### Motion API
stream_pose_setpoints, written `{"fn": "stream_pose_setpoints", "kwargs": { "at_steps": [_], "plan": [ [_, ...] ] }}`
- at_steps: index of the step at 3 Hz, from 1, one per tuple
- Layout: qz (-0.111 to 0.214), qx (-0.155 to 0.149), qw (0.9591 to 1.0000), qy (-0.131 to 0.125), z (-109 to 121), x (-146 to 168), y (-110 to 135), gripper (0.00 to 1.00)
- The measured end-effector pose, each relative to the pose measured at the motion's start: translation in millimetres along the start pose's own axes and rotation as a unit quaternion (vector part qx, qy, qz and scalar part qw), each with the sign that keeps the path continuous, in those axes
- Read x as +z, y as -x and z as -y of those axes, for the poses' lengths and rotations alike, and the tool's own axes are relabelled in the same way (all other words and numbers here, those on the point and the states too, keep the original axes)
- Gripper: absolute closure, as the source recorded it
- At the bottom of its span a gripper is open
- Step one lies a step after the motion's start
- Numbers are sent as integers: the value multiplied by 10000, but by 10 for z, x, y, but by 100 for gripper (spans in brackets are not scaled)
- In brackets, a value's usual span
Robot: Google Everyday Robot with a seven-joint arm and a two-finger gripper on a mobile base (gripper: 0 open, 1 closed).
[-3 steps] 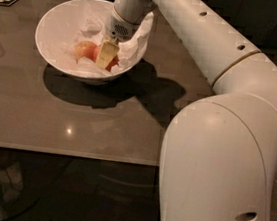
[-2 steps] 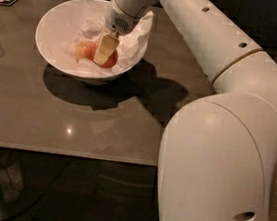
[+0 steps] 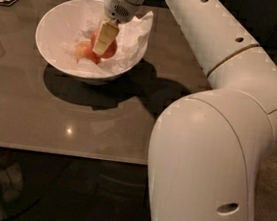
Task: Pick apple from white bowl
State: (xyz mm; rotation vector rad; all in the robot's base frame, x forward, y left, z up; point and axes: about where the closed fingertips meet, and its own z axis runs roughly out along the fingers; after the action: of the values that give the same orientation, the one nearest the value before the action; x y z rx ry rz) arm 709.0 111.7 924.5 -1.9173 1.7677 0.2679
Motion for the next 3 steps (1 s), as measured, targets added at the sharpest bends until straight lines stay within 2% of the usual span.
{"fn": "stream_pose_setpoints", "kwargs": {
  "at_steps": [1,3],
  "plan": [
    [23,-42,10000,-35,32,-151,64,100],
    [-147,-48,9999,8,24,-429,134,100]
  ]
}}
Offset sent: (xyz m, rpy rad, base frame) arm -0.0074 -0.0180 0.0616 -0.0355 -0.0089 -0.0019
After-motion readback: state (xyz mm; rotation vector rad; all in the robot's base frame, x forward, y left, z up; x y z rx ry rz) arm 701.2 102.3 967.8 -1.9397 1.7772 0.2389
